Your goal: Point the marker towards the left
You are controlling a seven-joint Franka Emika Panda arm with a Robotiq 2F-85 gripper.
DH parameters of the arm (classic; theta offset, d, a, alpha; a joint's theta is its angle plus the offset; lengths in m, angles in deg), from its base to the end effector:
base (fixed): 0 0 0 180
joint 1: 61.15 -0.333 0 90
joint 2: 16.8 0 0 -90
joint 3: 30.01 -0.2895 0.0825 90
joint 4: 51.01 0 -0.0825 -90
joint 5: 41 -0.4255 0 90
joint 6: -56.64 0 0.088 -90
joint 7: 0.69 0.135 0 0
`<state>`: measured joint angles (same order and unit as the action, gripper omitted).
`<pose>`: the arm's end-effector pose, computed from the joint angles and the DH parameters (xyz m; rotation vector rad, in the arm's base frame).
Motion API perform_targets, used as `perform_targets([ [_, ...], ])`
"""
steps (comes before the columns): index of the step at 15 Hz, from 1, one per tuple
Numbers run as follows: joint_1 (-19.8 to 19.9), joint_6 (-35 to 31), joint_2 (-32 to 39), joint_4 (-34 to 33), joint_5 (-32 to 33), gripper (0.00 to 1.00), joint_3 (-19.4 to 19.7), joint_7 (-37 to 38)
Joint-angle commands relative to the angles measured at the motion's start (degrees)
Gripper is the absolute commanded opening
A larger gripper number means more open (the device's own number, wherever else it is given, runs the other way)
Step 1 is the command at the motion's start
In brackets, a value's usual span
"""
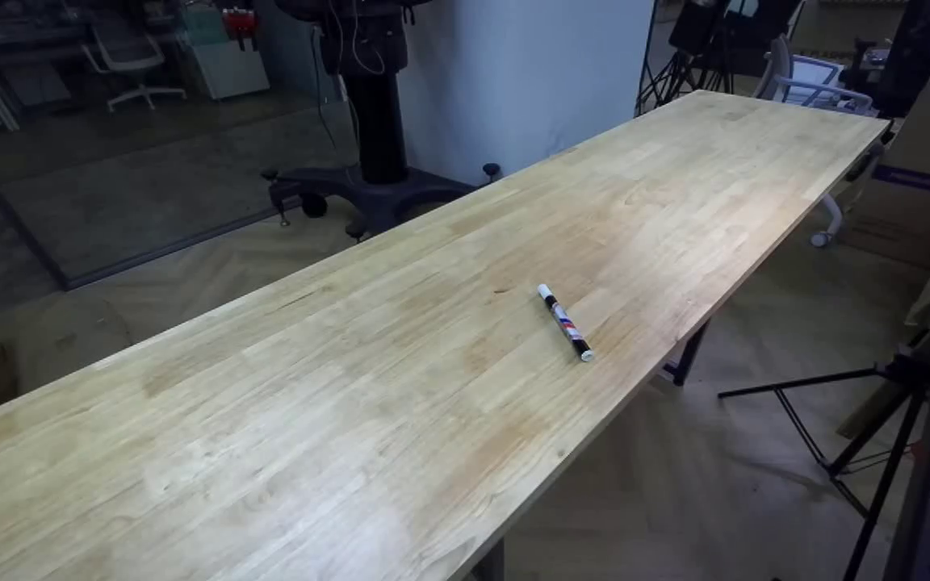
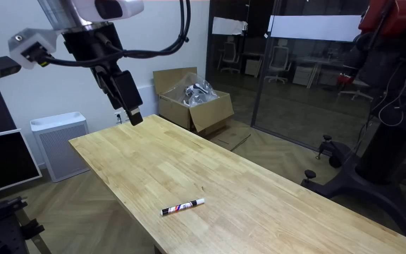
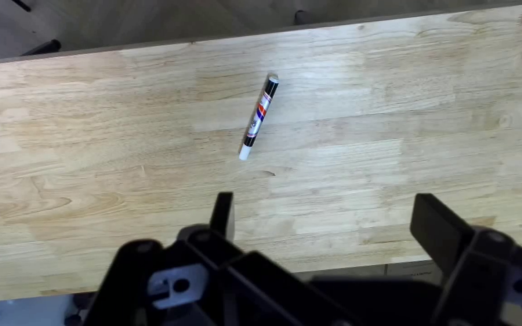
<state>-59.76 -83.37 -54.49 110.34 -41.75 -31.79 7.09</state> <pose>0.4106 0.0005 0.3405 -3.0918 0.2192 -0.4449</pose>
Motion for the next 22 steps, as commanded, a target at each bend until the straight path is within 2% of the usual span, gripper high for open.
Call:
perform_targets([
  [1, 0.2, 0.1, 0.0, -0.1, -0.2, 1.00, -0.2, -0.1],
  [7, 0.2, 0.1, 0.0, -0.1, -0.2, 1.00, -0.1, -0.1],
  [9, 1.3, -2.6, 3.0, -1.4, -0.4, 1.00, -0.1, 1.5],
  [13, 3.0, -5.0, 13.6, -6.4, -0.9, 1.00, 1.3, 1.0],
  [16, 4.7, -4.5, 22.5, -11.4, 0.7, 1.00, 0.8, 2.8],
  [19, 6.2, -4.5, 30.9, -16.5, 5.2, 1.00, -0.4, 7.6],
  [22, 5.1, -6.0, 37.7, -20.6, 8.5, 1.00, 0.1, 13.5],
])
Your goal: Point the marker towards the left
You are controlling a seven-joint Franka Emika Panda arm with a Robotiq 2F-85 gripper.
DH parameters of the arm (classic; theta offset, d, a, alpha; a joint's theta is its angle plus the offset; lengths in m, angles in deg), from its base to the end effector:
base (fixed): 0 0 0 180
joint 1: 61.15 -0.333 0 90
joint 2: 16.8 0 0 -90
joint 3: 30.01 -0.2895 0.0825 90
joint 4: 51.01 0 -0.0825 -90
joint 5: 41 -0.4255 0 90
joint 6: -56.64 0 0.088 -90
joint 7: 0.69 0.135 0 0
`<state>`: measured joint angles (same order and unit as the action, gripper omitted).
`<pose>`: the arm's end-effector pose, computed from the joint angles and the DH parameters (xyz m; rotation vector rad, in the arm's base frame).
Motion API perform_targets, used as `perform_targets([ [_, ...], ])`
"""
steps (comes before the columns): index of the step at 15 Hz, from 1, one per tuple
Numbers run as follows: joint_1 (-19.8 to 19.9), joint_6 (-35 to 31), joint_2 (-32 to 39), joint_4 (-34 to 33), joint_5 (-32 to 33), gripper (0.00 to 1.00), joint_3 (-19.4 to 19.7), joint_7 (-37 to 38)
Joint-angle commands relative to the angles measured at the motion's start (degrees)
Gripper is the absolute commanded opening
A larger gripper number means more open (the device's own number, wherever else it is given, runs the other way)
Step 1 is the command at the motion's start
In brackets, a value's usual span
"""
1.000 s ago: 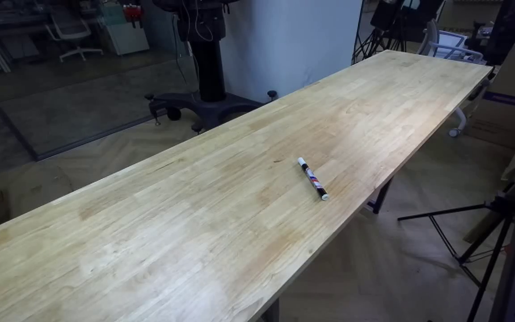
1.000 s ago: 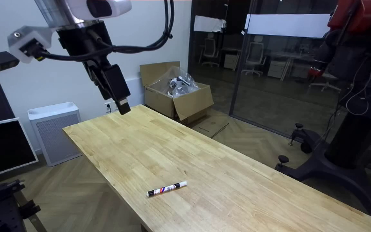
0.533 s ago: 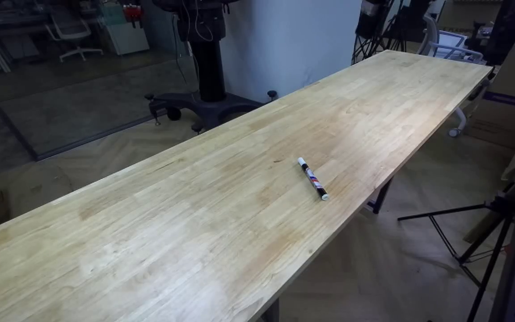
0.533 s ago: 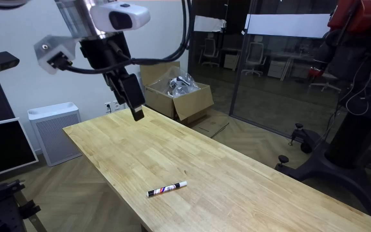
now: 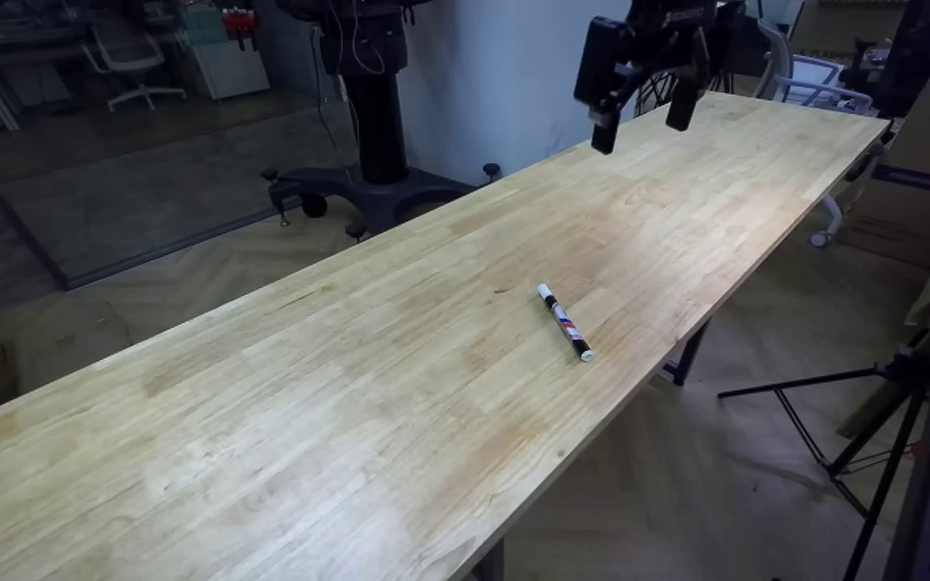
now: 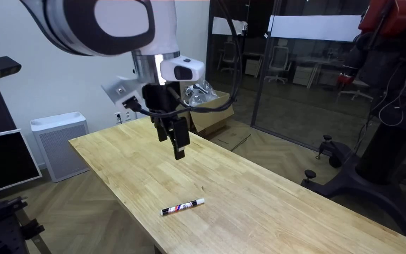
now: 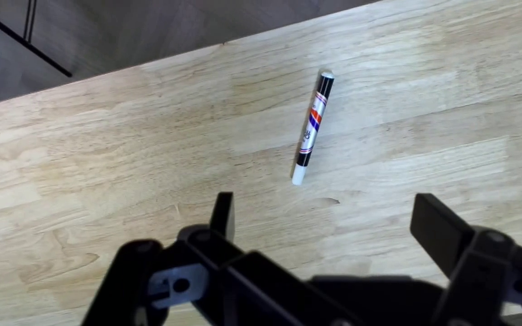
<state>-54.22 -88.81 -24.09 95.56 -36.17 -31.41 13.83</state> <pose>0.4849 -0.0477 0.2372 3.0599 -0.4360 0.1724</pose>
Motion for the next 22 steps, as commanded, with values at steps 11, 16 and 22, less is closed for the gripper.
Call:
perform_targets([
  [11, -6.9, -13.0, 22.3, -6.6, -9.6, 1.00, 3.3, 10.1],
  [16, -7.2, -12.0, 22.5, -6.1, -11.0, 1.00, 3.8, 6.8],
  [22, -6.3, -11.8, 26.9, -9.0, -11.6, 1.00, 4.5, 5.5],
])
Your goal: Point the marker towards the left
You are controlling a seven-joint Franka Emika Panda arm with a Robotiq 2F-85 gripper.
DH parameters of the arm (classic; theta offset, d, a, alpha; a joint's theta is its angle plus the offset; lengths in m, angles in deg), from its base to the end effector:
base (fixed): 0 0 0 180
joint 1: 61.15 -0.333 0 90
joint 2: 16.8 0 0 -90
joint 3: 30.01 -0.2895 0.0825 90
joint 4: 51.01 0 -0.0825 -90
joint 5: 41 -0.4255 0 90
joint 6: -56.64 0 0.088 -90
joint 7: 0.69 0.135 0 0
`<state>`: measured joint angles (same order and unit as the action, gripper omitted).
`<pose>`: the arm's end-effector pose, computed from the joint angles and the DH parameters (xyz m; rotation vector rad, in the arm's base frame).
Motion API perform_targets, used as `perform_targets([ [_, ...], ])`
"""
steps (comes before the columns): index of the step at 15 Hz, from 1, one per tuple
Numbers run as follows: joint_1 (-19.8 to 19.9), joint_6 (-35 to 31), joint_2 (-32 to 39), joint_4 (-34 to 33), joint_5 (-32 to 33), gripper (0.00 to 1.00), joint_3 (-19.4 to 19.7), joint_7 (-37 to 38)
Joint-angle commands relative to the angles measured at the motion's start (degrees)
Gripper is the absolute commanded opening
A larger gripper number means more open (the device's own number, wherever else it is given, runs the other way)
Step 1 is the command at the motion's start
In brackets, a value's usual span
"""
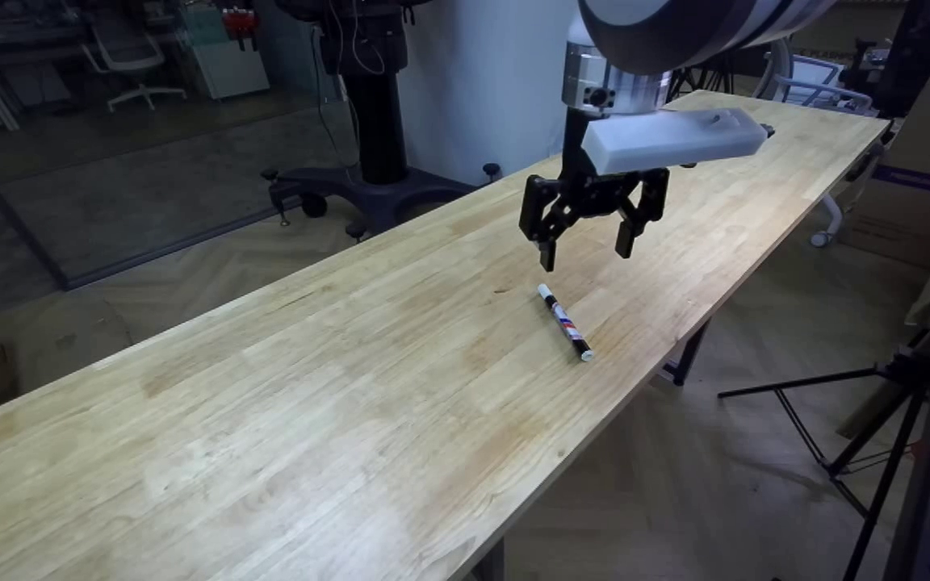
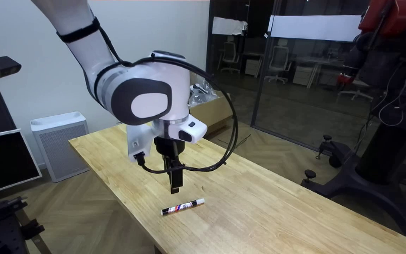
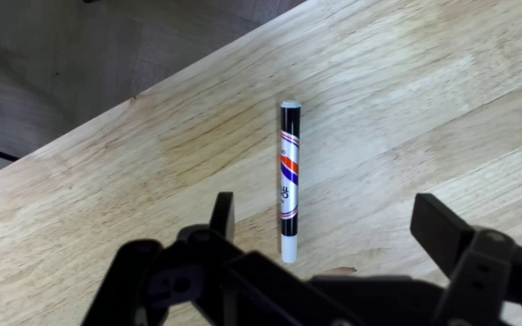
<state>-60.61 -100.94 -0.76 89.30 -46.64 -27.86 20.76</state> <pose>0.4956 -0.0279 0.0988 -3.0094 0.7850 -0.0267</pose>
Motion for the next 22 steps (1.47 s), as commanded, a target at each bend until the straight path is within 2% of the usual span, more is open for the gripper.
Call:
perform_targets([
  [1, 0.2, 0.3, 4.7, -3.2, -1.1, 1.00, 1.2, -1.5],
  [16, 1.5, -0.1, 21.2, -14.8, -2.3, 1.00, 0.6, -8.5],
  [17, 1.6, -0.3, 21.8, -15.2, -2.4, 0.81, 0.5, -8.7],
  [22, 2.4, -0.9, 23.2, -16.5, -2.8, 0.45, -0.1, -10.1],
])
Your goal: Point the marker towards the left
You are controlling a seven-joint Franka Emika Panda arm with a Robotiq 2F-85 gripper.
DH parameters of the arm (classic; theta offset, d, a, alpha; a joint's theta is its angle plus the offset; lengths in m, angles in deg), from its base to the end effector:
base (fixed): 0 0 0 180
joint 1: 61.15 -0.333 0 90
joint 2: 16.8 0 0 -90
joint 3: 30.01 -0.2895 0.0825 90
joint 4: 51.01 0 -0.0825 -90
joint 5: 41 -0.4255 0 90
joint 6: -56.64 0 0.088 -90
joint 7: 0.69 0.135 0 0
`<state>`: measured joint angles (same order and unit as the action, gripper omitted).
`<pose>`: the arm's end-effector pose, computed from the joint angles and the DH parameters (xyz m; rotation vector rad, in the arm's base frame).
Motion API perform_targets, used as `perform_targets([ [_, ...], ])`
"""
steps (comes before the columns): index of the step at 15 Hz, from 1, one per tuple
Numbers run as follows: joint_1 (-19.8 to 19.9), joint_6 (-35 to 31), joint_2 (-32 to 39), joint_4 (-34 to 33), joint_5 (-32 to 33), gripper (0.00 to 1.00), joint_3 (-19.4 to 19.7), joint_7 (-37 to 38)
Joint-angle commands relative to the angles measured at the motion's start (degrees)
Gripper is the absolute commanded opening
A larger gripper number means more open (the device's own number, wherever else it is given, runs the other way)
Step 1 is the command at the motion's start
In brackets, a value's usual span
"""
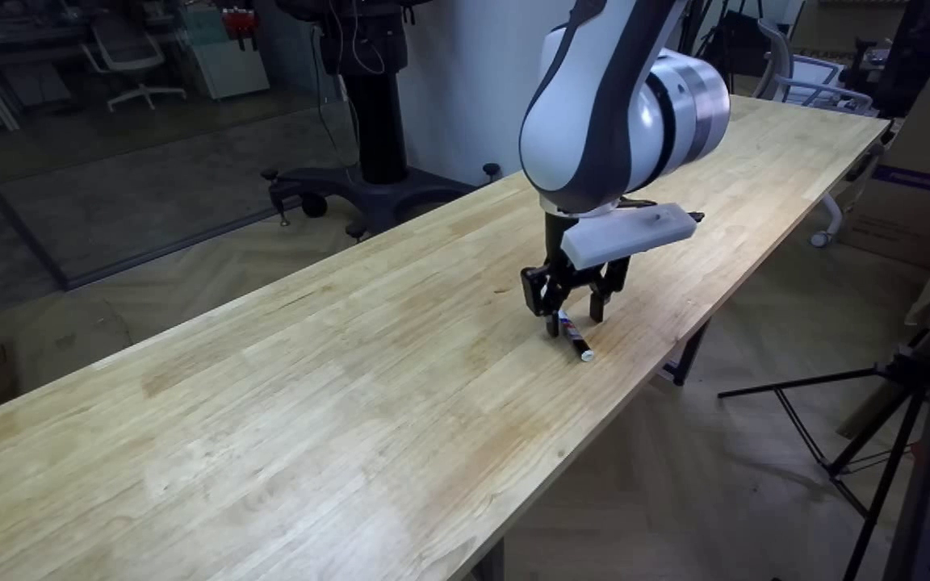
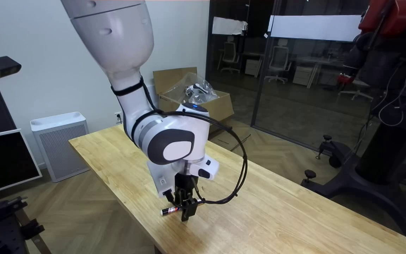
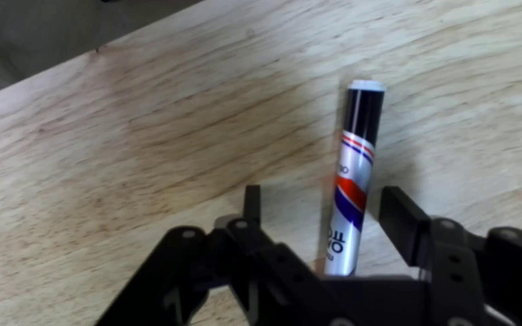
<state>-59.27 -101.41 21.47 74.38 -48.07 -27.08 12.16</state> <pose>0.5149 -0.0526 -0.0183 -3.0689 0.6468 0.1501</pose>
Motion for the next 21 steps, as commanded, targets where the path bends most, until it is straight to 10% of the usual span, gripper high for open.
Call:
perform_targets([
  [1, 1.2, -0.5, 0.9, -1.6, -1.5, 0.39, -1.2, -1.8],
  [7, 1.5, -0.7, 0.6, -2.0, -2.1, 0.00, -1.6, -2.7],
  [21, 0.0, 5.2, -2.0, -8.5, 13.5, 0.04, 0.5, -18.9],
])
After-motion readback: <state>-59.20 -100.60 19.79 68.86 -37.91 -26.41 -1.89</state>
